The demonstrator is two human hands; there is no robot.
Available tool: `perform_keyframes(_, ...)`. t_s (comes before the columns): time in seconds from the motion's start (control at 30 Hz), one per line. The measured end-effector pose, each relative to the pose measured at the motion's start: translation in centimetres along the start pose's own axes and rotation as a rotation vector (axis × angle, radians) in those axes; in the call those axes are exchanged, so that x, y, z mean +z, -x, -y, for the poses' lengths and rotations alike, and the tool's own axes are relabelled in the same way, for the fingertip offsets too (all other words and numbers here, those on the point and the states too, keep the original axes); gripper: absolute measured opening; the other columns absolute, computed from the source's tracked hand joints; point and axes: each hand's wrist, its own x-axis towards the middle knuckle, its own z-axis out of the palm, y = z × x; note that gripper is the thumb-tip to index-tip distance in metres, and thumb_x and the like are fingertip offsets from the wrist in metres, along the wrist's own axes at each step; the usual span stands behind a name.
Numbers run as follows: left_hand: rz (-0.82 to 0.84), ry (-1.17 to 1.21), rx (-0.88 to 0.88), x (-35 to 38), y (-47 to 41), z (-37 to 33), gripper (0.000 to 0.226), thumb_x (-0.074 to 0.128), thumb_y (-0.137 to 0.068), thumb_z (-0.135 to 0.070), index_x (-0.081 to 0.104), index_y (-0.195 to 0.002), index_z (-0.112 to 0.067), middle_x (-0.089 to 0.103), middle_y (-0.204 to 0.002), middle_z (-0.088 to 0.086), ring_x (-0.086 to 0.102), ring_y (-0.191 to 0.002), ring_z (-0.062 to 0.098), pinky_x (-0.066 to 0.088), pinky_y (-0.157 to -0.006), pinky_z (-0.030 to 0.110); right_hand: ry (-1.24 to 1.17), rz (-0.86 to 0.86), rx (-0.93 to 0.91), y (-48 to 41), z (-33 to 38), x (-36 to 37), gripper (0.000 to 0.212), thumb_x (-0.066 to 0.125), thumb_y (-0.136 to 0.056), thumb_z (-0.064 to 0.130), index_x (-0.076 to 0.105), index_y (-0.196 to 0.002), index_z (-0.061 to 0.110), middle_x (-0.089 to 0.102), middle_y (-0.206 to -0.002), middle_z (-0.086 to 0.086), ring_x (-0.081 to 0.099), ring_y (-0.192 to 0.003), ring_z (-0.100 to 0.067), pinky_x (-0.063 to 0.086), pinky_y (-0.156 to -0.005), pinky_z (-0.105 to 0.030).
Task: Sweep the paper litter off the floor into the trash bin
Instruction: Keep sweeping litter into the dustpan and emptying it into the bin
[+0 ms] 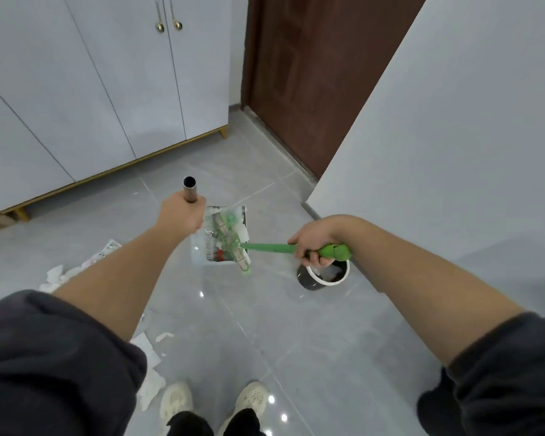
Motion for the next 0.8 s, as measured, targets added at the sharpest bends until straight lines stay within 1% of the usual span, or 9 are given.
perform_keyframes(0.23,0.053,-0.082,0.123,3.5,-0.4,-5.2,0.025,0.043,-0.087,-0.028,0.053,-0.071,-0.012,0.073,-0.081,0.023,0.067,-0.068,0.032,0.059,-0.079,0.044,-0.004,-0.011,-0.017,1.6,-3.2,-3.1,0.043,0.033,-0.098,0.005,0.032,-0.141,0.012,0.035,-0.063,-0.004,0.035,-0.029,-0.008,0.029,-0.034,-0.010)
perform_keyframes(0.3,0.060,-0.114,0.137,4.1,-0.6,-6.0,0.025,0.043,-0.086,-0.029,0.053,-0.072,-0.012,0.073,-0.084,0.022,0.069,-0.073,0.035,0.057,-0.078,0.044,-0.060,-0.004,-0.017,2.4,-3.8,-3.4,0.022,0.032,-0.097,0.003,0.044,-0.112,0.013,0.036,-0.064,-0.004,0.035,-0.026,-0.006,0.030,-0.032,-0.009)
perform_keyframes(0.33,0.066,-0.126,0.142,4.3,-0.6,-6.2,0.025,0.042,-0.085,-0.030,0.054,-0.072,-0.012,0.072,-0.085,0.022,0.069,-0.074,0.035,0.057,-0.078,0.045,-0.087,-0.010,-0.016,2.7,-4.1,-3.5,0.017,0.032,-0.097,0.001,0.044,-0.097,0.013,0.036,-0.064,-0.004,0.034,-0.025,-0.006,0.029,-0.031,-0.009)
perform_keyframes(0.4,0.092,-0.140,0.168,5.0,-0.8,-7.1,0.026,0.042,-0.085,-0.030,0.055,-0.074,-0.011,0.072,-0.086,0.022,0.068,-0.072,0.034,0.058,-0.077,0.046,-0.136,-0.029,-0.013,2.8,-4.9,-3.9,0.020,0.033,-0.097,0.001,0.043,-0.085,0.015,0.037,-0.064,-0.004,0.034,-0.025,-0.005,0.029,-0.031,-0.009)
perform_keyframes(0.47,0.117,-0.157,0.203,5.8,-1.0,-8.0,0.027,0.042,-0.086,-0.029,0.056,-0.074,-0.009,0.072,-0.087,0.023,0.066,-0.069,0.033,0.057,-0.076,0.044,-0.172,-0.043,-0.001,2.9,-5.8,-4.2,0.019,0.034,-0.097,0.002,0.044,-0.089,0.016,0.036,-0.064,-0.003,0.034,-0.026,-0.005,0.029,-0.031,-0.009)
perform_keyframes(0.53,0.138,-0.170,0.236,6.9,-0.8,-8.8,0.029,0.042,-0.087,-0.029,0.057,-0.075,-0.007,0.071,-0.086,0.024,0.061,-0.065,0.029,0.056,-0.072,0.041,-0.217,-0.036,0.002,3.3,-6.9,-4.6,0.019,0.034,-0.098,0.003,0.045,-0.104,0.017,0.035,-0.064,-0.003,0.034,-0.026,-0.005,0.029,-0.031,-0.009)
perform_keyframes(0.67,0.199,-0.159,0.274,9.8,-0.4,-10.1,0.044,0.040,-0.070,-0.038,0.059,-0.078,0.001,0.070,-0.083,0.028,0.064,-0.067,0.034,0.057,-0.075,0.049,-0.239,-0.063,-0.003,4.9,-10.1,-6.4,0.045,0.033,-0.099,0.004,0.037,-0.143,0.012,0.038,-0.061,-0.002,0.034,-0.027,-0.004,0.028,-0.032,-0.009)
perform_keyframes(0.73,0.222,-0.170,0.293,11.3,-0.2,-11.0,0.047,0.040,-0.069,-0.038,0.060,-0.081,0.003,0.070,-0.082,0.028,0.065,-0.069,0.037,0.057,-0.075,0.050,-0.221,-0.060,0.006,5.6,-11.8,-7.9,0.042,0.033,-0.099,0.005,0.040,-0.140,0.010,0.042,-0.058,-0.001,0.034,-0.028,-0.004,0.028,-0.033,-0.009)
perform_keyframes(0.8,0.227,-0.176,0.311,13.1,0.6,-12.2,0.048,0.040,-0.070,-0.039,0.060,-0.080,0.003,0.070,-0.080,0.027,0.063,-0.065,0.033,0.057,-0.072,0.047,-0.201,-0.060,0.013,6.6,-13.7,-9.7,0.033,0.033,-0.099,0.004,0.048,-0.127,0.015,0.041,-0.063,-0.003,0.034,-0.030,-0.004,0.029,-0.032,-0.011)
